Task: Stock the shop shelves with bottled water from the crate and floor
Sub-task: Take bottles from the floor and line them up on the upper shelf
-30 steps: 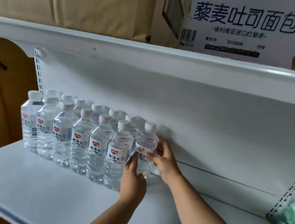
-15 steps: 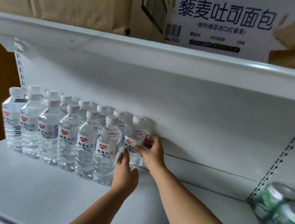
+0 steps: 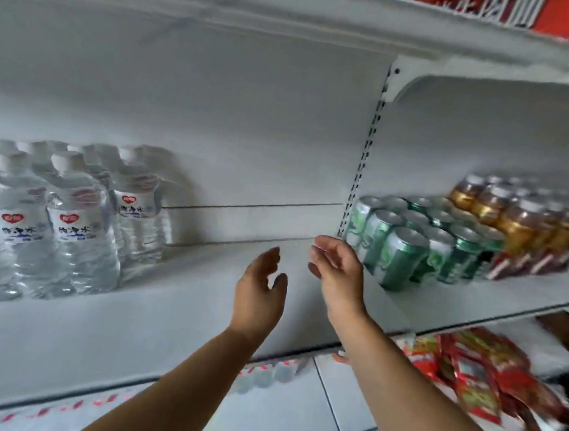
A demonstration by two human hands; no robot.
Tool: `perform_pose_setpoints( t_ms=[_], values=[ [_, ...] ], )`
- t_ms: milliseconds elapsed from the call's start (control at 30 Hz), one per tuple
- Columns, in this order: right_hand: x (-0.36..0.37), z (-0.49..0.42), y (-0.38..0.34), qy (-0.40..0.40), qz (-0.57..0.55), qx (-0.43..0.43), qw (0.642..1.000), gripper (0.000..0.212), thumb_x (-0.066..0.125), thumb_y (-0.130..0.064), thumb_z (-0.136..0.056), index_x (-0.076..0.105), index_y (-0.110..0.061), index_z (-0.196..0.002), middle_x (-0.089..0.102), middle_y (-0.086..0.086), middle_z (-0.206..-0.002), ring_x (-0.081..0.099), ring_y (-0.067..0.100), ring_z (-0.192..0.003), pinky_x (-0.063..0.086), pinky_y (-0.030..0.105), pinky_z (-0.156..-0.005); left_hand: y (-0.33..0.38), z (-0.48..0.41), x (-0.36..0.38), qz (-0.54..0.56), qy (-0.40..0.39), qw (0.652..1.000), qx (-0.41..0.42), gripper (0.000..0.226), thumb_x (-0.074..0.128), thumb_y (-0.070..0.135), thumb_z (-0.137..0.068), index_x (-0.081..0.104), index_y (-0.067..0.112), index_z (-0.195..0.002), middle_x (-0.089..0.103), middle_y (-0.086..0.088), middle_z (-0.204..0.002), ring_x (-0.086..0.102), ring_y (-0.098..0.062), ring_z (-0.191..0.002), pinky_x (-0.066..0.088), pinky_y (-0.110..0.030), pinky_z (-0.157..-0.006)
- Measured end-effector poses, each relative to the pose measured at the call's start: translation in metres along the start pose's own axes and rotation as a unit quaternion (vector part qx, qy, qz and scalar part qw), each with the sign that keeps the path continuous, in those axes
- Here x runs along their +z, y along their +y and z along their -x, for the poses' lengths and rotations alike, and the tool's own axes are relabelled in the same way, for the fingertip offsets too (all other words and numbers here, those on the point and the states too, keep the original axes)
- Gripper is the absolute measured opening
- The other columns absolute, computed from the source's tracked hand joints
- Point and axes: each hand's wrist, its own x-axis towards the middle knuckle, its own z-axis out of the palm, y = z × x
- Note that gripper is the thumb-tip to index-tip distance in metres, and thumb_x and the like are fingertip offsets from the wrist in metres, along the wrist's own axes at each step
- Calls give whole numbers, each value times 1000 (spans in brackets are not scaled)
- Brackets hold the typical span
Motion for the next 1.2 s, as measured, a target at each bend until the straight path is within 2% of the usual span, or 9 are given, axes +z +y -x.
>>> perform_pose_setpoints(
  t_ms=[200, 333, 433, 500, 667, 867, 967, 1033, 1200],
  values=[
    [-176, 86, -23, 142, 78, 0, 987, 15, 61, -3, -85, 61, -18, -89, 63, 4, -82, 59, 15, -79, 47, 26, -74, 37, 103, 117, 35, -194, 980, 24, 39, 54, -2, -86, 55, 11, -123, 61, -1, -115, 58, -13, -104, 39, -16, -85],
    [-291, 179, -45, 248, 111, 15, 962, 19, 55, 4, -88, 61, -15, -89, 62, 2, -86, 57, 9, -78, 47, 25, -74, 59, 201, 190, 50, -311, 948, 56, 36, 55, -1, -86, 58, 18, -117, 64, 6, -103, 63, -4, -93, 43, -6, -69],
    [-360, 254, -55, 324, 136, 61, 934, 17, 54, -3, -90, 60, -7, -106, 61, 0, -94, 57, 6, -83, 50, 22, -75, 67, 277, 228, 38, -388, 920, 34, 38, 58, 7, -86, 56, 16, -123, 64, 2, -110, 60, -14, -102, 46, -22, -86],
    [-399, 296, -57, 383, 156, 86, 907, 17, 55, -6, -91, 60, -11, -106, 62, -2, -98, 59, 7, -86, 51, 20, -74, 68, 319, 249, 33, -435, 899, 34, 38, 59, 14, -85, 56, 17, -123, 64, 0, -113, 59, -15, -105, 45, -27, -93],
    [-469, 369, -38, 493, 160, 144, 843, 11, 57, -14, -90, 58, -24, -97, 60, -8, -99, 58, 10, -97, 49, 14, -74, 59, 386, 300, -15, -546, 836, 53, 36, 59, 13, -88, 55, 17, -124, 60, 5, -110, 55, -10, -103, 40, -20, -92],
    [-535, 414, 24, 582, 136, 252, 761, 15, 60, -18, -89, 58, -25, -103, 61, -4, -110, 58, 14, -106, 48, 37, -98, 7, 429, 381, -80, -642, 762, 34, 36, 61, 9, -86, 58, 14, -121, 62, 2, -109, 58, -14, -103, 44, -25, -94],
    [-566, 424, 63, 601, 147, 317, 718, 21, 62, -19, -87, 57, -25, -107, 60, -8, -109, 57, 11, -103, 47, 36, -99, -32, 440, 427, -93, -692, 715, 17, 31, 62, 9, -83, 60, 11, -114, 63, 0, -103, 61, -17, -98, 47, -32, -94],
    [-587, 432, 94, 592, 150, 366, 702, 28, 63, -17, -86, 57, -21, -112, 59, -9, -109, 57, 10, -103, 47, 32, -97, -63, 447, 457, -115, -723, 682, 9, 34, 59, 18, -78, 60, 13, -111, 63, 1, -102, 61, -12, -93, 47, -29, -90],
    [-640, 467, 201, 602, 102, 429, 666, 28, 60, -3, -86, 59, -16, -110, 62, 0, -112, 58, 18, -109, 48, 38, -96, -175, 477, 519, -197, -780, 593, 38, 39, 59, 9, -88, 53, 9, -126, 59, -2, -124, 56, -10, -110, 40, -19, -93]
  ],
)
